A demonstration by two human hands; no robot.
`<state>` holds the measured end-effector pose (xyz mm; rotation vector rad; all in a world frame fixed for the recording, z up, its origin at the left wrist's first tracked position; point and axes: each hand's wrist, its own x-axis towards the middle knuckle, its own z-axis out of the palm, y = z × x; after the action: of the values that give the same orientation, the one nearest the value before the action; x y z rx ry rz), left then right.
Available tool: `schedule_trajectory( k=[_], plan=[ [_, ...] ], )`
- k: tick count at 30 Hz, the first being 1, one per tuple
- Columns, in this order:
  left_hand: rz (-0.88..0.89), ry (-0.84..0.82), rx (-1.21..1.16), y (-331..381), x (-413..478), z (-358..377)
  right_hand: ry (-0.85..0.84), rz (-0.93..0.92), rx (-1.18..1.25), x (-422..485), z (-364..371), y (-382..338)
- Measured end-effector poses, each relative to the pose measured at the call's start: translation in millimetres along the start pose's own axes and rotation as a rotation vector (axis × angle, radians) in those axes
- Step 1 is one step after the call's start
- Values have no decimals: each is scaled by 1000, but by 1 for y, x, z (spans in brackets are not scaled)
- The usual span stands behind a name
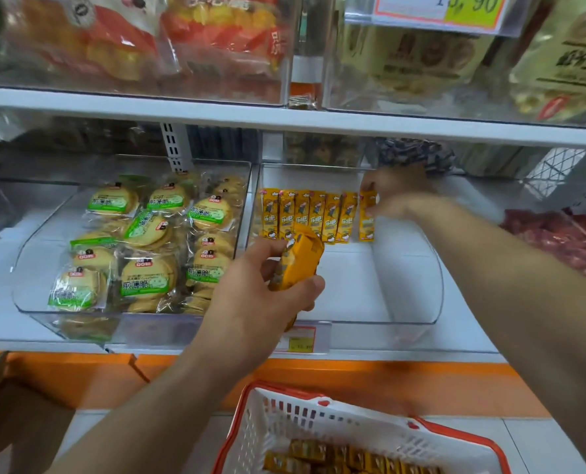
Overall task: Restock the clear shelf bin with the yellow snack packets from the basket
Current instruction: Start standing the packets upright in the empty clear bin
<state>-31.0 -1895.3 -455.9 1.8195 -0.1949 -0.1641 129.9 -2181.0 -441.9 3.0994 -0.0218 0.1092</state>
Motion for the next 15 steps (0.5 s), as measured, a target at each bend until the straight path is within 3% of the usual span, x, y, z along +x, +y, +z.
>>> schedule_trajectory(
  k=[5, 10, 13, 15],
  plan=[
    [5, -4, -7, -2, 0, 1, 6, 22, -12, 3, 4, 2],
    [-2, 1, -27, -1, -2, 3, 120, 60, 168, -35, -15, -6],
    [7, 1, -16, -1, -5, 8, 206, -6, 483, -91, -26, -21],
    [19, -15, 2, 0, -8, 14, 137, -51, 839, -135, -32, -38]
  ],
)
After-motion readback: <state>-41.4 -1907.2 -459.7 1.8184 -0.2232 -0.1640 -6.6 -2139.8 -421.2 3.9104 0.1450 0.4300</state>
